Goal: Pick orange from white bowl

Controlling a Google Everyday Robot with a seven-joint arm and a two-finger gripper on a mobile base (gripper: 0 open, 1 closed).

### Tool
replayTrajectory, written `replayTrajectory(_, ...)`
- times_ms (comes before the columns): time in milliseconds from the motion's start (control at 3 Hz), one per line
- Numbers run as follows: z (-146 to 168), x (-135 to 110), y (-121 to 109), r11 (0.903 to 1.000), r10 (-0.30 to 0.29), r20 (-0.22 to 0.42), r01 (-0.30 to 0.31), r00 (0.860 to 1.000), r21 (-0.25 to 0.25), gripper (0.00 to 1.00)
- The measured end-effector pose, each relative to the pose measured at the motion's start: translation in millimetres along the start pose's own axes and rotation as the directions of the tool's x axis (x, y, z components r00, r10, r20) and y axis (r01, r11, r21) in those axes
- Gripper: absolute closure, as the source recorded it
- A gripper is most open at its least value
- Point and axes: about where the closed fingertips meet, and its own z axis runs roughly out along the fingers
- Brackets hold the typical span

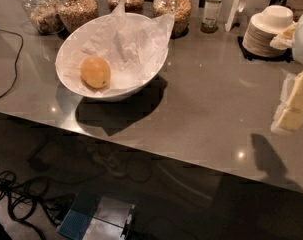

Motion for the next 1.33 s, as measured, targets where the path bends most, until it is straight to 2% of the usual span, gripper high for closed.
replayTrajectory(333, 0, -2, 0, 1.0000, -0.004, 0.007, 0.004, 1.000, 0.002, 0.00)
replayTrajectory(667, 8, -40, -6, 0.9965, -0.083, 0.072, 0.083, 0.994, -0.002, 0.00)
replayTrajectory(1000, 14, -91, -16, 0.9866, -0.163, 0.139, 0.162, 0.977, 0.013, 0.00)
replayTrajectory(1333, 21, -141, -24, 0.9739, -0.224, 0.206, 0.227, 0.953, 0.013, 0.00)
